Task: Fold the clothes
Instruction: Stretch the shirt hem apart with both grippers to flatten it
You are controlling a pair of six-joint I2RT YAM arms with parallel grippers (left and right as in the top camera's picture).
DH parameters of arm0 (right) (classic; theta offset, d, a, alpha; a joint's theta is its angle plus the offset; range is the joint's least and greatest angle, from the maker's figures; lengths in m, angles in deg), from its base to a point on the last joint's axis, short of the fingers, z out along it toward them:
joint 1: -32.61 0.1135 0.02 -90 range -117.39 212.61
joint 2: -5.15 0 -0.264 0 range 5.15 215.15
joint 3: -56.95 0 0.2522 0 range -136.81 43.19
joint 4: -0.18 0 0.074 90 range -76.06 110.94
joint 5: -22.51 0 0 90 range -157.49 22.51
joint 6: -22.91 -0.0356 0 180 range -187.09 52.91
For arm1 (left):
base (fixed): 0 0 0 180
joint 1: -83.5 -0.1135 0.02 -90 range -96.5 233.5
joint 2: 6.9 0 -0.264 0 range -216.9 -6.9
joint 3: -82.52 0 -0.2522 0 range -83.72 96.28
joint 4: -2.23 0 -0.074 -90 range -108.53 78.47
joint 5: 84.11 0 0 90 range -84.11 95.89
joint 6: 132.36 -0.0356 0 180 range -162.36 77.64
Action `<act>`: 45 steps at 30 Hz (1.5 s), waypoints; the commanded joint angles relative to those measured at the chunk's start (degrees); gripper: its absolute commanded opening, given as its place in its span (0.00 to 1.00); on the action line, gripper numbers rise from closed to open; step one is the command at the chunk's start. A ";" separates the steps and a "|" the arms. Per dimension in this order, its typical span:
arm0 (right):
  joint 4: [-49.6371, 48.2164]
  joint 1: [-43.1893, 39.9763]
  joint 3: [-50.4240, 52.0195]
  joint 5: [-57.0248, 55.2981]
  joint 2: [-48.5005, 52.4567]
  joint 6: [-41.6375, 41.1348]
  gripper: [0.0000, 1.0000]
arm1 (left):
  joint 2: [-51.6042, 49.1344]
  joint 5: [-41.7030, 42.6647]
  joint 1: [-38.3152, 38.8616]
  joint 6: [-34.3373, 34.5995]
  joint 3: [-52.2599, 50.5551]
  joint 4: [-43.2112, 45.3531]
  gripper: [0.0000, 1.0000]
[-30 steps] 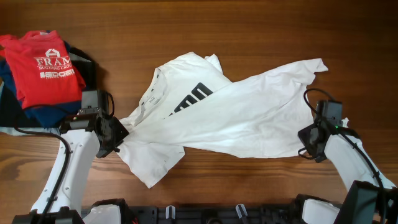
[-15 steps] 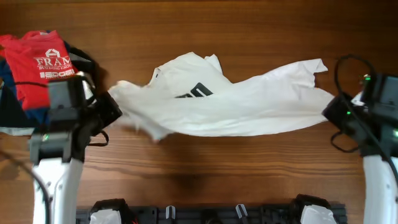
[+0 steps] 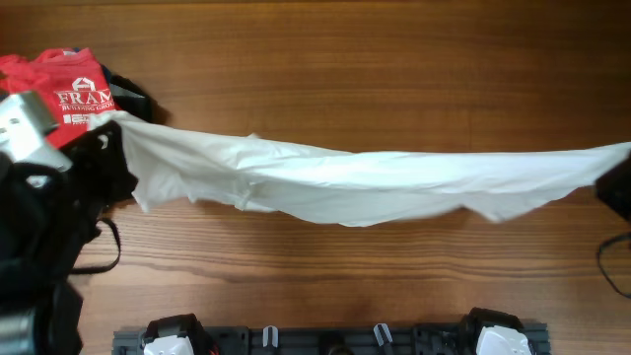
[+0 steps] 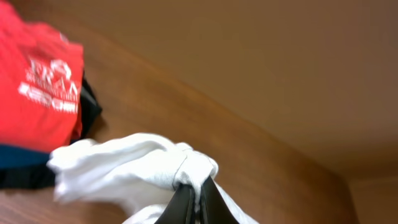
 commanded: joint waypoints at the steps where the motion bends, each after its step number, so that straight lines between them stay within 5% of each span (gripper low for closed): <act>1: -0.22 -0.04 -5.03 -5.90 1.40 1.03 0.04 | -0.09 0.50 -1.44 -0.83 2.95 0.68 0.04; 11: -1.03 -0.04 -5.11 2.21 26.84 4.26 0.04 | -19.06 9.31 -0.59 -0.83 2.95 6.01 0.04; 17: -19.58 -0.09 -5.38 7.28 43.80 5.07 0.04 | -38.03 14.27 4.96 -0.66 3.56 33.20 0.04; 20: -28.74 -0.09 -11.41 7.06 43.39 2.08 0.04 | -41.44 14.86 4.76 6.73 8.24 48.13 0.04; 24: -30.21 -0.26 -25.44 3.19 42.93 2.89 0.04 | -42.03 14.86 2.27 8.20 20.55 53.29 0.04; 29: -21.79 -0.26 -31.01 -0.66 43.25 5.99 0.04 | -41.86 17.03 1.25 4.26 30.05 34.67 0.04; 37: -1.22 -0.26 -20.72 -5.05 49.55 8.04 0.04 | -50.84 12.57 7.17 -12.92 29.29 -13.84 0.04; 45: -1.57 -0.87 4.76 -4.31 50.95 6.51 0.04 | -58.25 6.32 10.25 -16.09 13.51 -27.52 0.04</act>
